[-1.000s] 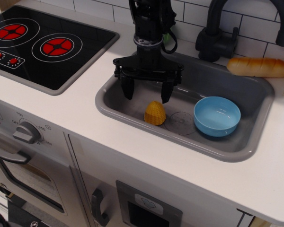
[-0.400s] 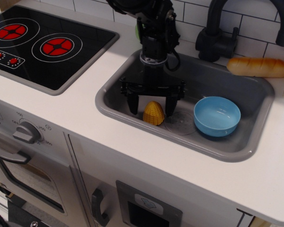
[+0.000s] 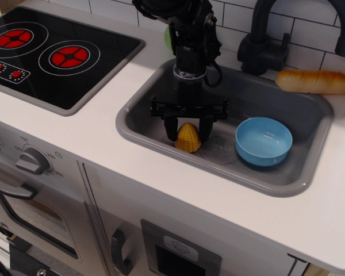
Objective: Put corn in bowl sink
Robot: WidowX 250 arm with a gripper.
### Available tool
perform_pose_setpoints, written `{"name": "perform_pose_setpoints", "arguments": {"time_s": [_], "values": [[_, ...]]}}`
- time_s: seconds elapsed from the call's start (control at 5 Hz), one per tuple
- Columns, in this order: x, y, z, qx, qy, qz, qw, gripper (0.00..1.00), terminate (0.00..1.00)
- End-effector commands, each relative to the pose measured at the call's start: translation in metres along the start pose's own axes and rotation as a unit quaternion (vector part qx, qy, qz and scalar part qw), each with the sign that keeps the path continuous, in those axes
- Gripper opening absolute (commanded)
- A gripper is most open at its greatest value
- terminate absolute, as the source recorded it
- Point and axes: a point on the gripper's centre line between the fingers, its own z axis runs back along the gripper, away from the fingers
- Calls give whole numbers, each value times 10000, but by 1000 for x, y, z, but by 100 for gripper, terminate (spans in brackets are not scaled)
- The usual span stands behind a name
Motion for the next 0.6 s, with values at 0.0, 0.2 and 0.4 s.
{"name": "perform_pose_setpoints", "arguments": {"time_s": [0.0,0.2,0.4], "values": [[2,0,56,-287,-408,264,9984,0,0],[-2,-6,86,-606,-301,511,9964,0,0],[-3,-31,92,-714,-424,520,9952,0,0]]}}
